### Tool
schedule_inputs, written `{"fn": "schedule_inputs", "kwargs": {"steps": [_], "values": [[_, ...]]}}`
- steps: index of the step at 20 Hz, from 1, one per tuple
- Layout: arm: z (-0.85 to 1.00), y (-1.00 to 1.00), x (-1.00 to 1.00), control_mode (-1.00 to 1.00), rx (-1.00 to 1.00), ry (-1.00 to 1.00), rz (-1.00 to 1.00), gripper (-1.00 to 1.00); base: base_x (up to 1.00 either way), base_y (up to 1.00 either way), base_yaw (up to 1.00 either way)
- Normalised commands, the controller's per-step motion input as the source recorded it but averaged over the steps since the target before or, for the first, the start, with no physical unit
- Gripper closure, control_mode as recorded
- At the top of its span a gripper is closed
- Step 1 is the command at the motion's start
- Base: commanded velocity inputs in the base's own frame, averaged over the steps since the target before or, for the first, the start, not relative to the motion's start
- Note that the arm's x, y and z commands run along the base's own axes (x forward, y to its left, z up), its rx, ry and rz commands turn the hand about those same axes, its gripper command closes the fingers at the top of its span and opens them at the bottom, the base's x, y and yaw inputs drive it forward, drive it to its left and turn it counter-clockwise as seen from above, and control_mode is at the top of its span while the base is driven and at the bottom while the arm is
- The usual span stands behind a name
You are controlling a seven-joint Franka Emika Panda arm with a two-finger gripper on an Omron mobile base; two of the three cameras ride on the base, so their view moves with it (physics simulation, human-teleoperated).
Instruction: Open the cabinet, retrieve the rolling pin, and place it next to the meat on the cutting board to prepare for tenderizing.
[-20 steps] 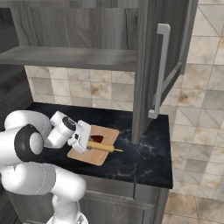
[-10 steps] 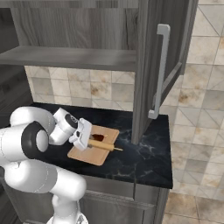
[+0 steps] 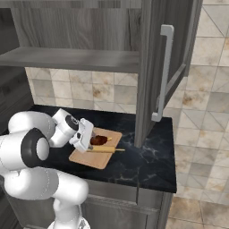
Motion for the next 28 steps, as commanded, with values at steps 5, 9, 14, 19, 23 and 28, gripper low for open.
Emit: {"fn": "schedule_inputs", "kwargs": {"steps": [5, 9, 14, 19, 23, 28], "values": [[0.02, 0.05, -0.08, -1.00, 0.00, -0.07, 0.00, -1.00, 0.00, 0.00, 0.00], [0.22, 0.03, -0.05, -1.00, 0.00, -0.07, 0.00, -1.00, 0.00, 0.00, 0.00], [0.46, 0.00, 0.00, -1.00, 0.04, -0.01, 0.00, -1.00, 0.00, 0.00, 0.00], [0.52, 0.03, -0.12, -1.00, 0.05, -0.02, 0.00, -1.00, 0.00, 0.00, 0.00], [0.49, 0.14, -0.31, -1.00, 0.03, -0.06, 0.00, -1.00, 0.00, 0.00, 0.00], [0.38, 0.26, -0.64, -1.00, 0.01, -0.12, 0.00, -1.00, 0.00, 0.00, 0.00]]}}
